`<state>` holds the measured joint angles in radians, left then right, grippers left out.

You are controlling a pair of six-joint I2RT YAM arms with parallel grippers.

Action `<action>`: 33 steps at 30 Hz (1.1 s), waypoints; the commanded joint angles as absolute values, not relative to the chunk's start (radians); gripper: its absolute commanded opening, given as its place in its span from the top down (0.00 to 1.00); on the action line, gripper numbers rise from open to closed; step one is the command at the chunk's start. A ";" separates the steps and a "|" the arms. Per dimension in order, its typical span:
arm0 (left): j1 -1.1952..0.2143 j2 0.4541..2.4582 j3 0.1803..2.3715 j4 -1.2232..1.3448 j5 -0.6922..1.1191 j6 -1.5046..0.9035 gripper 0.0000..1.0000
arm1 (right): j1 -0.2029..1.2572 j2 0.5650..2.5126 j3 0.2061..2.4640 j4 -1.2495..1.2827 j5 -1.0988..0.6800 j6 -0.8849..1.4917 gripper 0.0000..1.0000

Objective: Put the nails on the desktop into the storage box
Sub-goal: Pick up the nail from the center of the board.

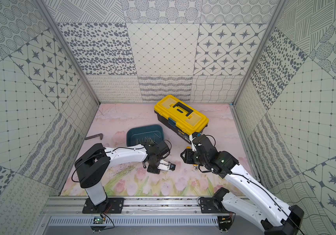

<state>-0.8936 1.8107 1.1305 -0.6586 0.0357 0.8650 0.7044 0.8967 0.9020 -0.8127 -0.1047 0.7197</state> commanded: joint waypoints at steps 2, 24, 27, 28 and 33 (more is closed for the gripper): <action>-0.852 1.738 1.166 -0.788 0.153 0.745 1.00 | 0.698 0.928 0.975 -0.765 -0.113 0.677 0.54; -0.517 1.234 1.083 -0.570 0.520 -0.080 1.00 | 0.629 1.138 1.123 -0.440 -0.356 0.760 0.43; -0.505 1.170 1.016 -0.462 0.539 -0.271 1.00 | 0.645 1.201 1.153 -0.373 -0.442 0.771 0.42; -0.504 1.147 0.995 -0.413 0.542 -0.325 1.00 | 0.653 1.221 1.166 -0.371 -0.452 0.767 0.42; -0.495 1.064 0.911 -0.276 0.529 -0.554 1.00 | 0.703 1.306 1.232 -0.365 -0.451 0.748 0.41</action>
<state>-0.5144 1.1297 0.9695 -0.5133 0.4545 -0.1219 0.6819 1.2896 1.1893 -0.4377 -0.4171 0.7525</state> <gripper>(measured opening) 0.040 0.586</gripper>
